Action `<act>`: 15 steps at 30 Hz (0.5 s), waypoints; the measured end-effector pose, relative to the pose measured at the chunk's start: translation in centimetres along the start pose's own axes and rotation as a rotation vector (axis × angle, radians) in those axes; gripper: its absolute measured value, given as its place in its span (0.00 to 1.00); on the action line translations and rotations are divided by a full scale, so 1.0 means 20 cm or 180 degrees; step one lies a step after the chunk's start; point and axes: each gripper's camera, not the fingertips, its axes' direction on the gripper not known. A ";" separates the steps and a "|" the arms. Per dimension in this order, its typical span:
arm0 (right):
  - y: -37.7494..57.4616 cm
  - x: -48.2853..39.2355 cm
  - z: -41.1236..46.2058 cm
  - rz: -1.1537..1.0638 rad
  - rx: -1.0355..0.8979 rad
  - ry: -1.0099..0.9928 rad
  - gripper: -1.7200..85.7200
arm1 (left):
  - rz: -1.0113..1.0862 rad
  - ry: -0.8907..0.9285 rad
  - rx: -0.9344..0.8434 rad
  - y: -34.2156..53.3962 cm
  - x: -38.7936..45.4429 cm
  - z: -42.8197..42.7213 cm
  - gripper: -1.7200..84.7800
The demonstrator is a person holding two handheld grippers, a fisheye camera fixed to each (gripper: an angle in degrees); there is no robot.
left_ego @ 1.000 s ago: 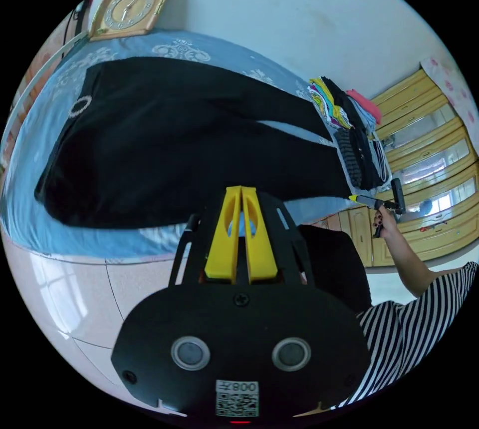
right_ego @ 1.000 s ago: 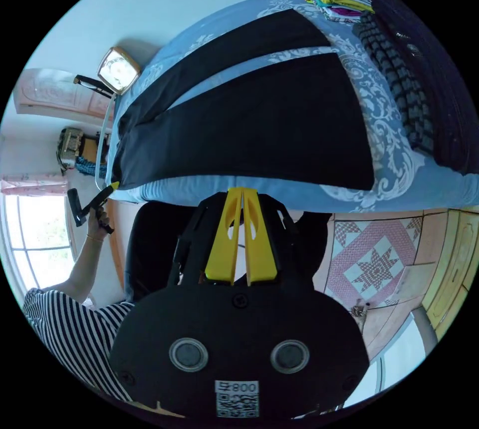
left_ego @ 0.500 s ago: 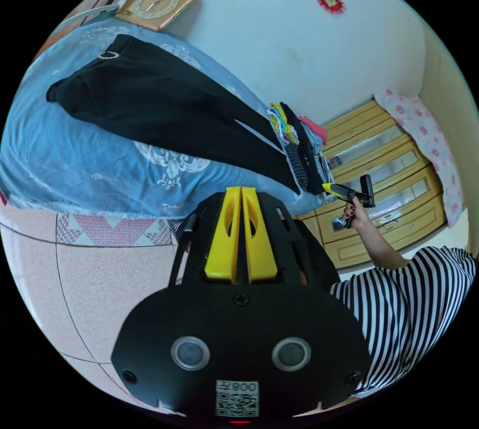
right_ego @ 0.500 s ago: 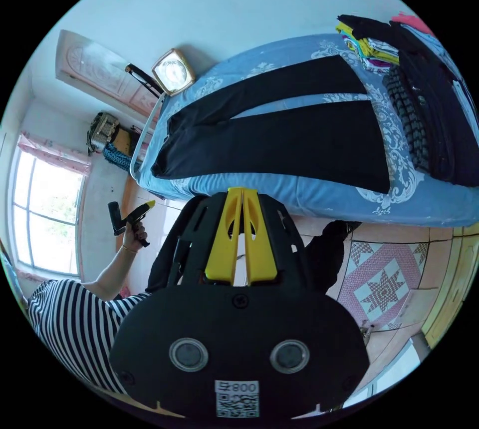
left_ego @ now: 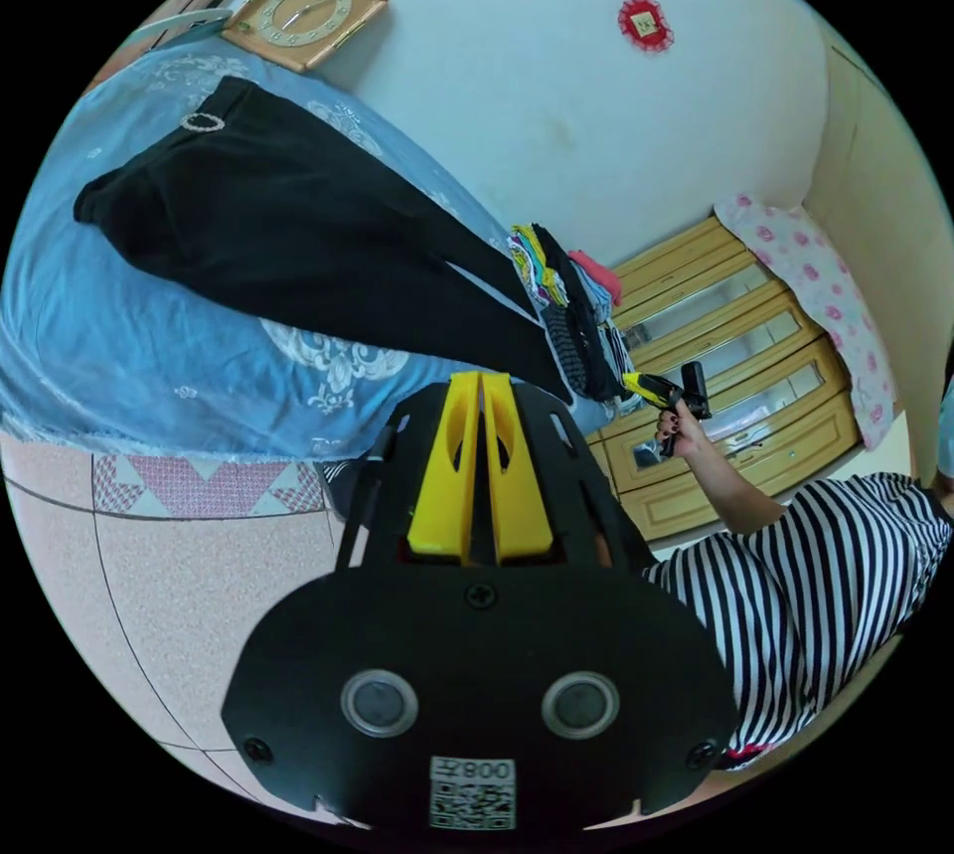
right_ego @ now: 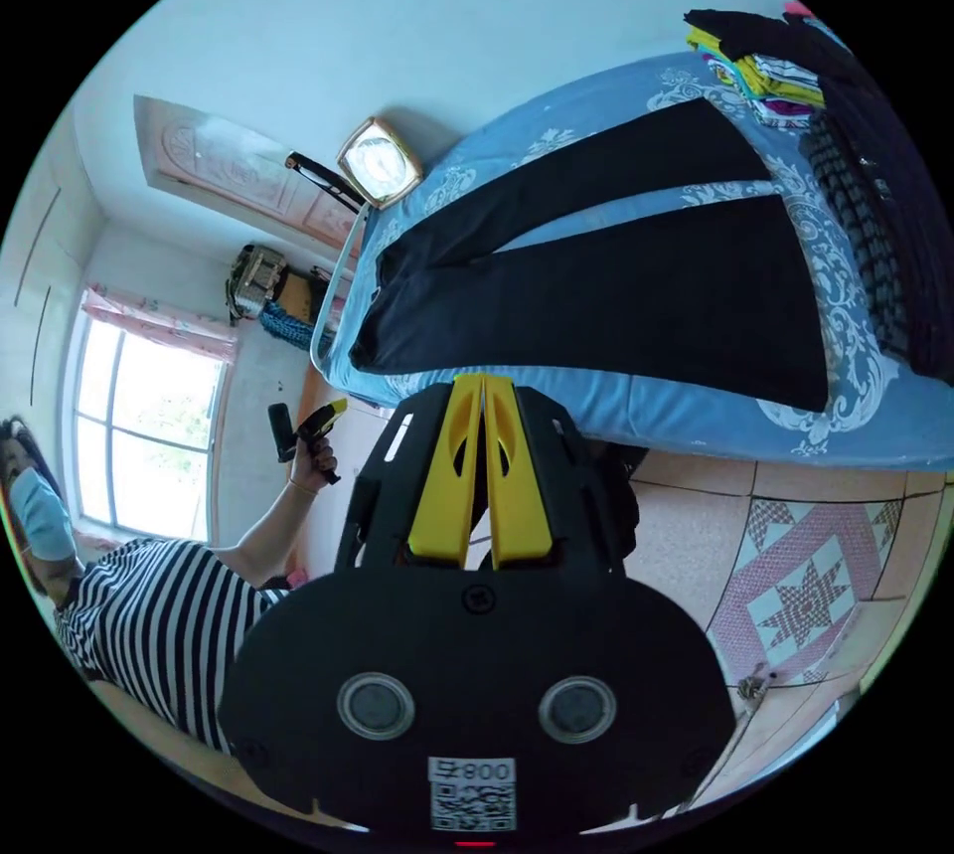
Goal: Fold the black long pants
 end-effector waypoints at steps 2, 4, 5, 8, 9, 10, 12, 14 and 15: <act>-0.17 -0.02 0.09 -0.0068 -0.0094 -0.0068 0.03 | 0.0017 -0.0058 -0.0005 -0.11 -0.01 -0.03 0.05; -0.33 -0.05 0.17 -0.0189 -0.0150 -0.0112 0.04 | 0.0040 -0.0133 -0.0031 -0.24 -0.02 -0.05 0.07; -0.45 -0.08 0.23 -0.0292 -0.0199 -0.0124 0.05 | 0.0070 -0.0209 -0.0040 -0.35 -0.04 -0.07 0.08; -0.81 -0.17 0.43 -0.0656 -0.0382 -0.0099 0.08 | 0.0166 -0.0503 -0.0134 -0.66 -0.07 -0.07 0.10; -0.89 -0.20 0.48 -0.0727 -0.0429 -0.0079 0.09 | 0.0204 -0.0636 -0.0215 -0.79 -0.08 -0.06 0.11; -1.05 -0.24 0.59 -0.0899 -0.0534 -0.0075 0.10 | 0.0219 -0.0703 -0.0254 -0.86 -0.09 -0.05 0.11; -1.29 -0.31 0.76 -0.1151 -0.0692 -0.0034 0.11 | 0.0291 -0.0985 -0.0431 -1.15 -0.14 0.01 0.12; -1.59 -0.40 0.98 -0.1462 -0.0847 0.0030 0.11 | 0.0306 -0.1181 -0.0502 -1.36 -0.17 0.06 0.12; -1.65 -0.42 1.03 -0.1529 -0.0869 0.0053 0.12 | 0.0320 -0.1267 -0.0542 -1.49 -0.19 0.09 0.12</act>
